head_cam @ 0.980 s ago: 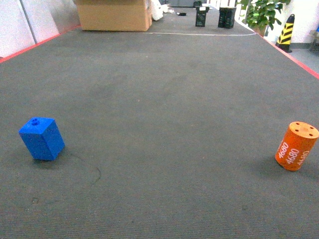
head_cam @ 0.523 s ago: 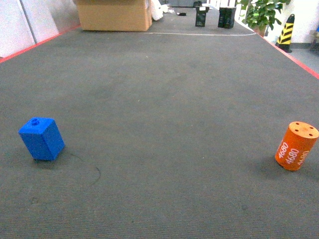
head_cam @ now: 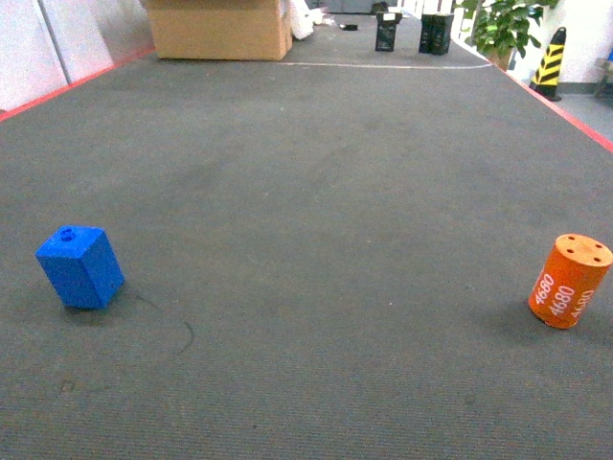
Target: Sort blue parts and orange caps into right shelf containers
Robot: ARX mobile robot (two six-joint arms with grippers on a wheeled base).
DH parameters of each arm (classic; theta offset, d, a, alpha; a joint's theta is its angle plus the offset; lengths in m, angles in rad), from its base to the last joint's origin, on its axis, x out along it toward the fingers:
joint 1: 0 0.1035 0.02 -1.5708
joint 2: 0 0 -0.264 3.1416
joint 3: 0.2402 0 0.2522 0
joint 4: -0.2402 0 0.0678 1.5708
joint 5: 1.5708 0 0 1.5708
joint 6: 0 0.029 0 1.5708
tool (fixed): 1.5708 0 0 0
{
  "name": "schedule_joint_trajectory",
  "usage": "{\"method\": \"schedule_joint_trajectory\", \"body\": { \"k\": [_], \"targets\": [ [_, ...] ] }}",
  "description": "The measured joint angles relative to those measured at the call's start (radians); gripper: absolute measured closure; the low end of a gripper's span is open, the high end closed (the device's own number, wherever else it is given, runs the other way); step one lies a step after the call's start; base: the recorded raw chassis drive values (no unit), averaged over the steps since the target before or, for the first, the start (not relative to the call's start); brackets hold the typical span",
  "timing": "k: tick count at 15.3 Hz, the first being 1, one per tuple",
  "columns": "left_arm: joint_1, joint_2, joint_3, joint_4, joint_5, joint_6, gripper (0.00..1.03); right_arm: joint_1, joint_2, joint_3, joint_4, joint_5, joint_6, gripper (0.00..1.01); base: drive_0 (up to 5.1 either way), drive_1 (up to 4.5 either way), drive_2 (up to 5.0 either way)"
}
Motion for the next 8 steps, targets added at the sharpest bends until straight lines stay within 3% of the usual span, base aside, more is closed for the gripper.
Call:
{"method": "schedule_joint_trajectory", "body": {
  "k": [8],
  "targets": [
    [0.0, 0.0, 0.0, 0.0, 0.0, 0.0, 0.05, 0.0, 0.0, 0.0, 0.0, 0.0, 0.0, 0.03, 0.0, 0.0, 0.0]
  ]
}}
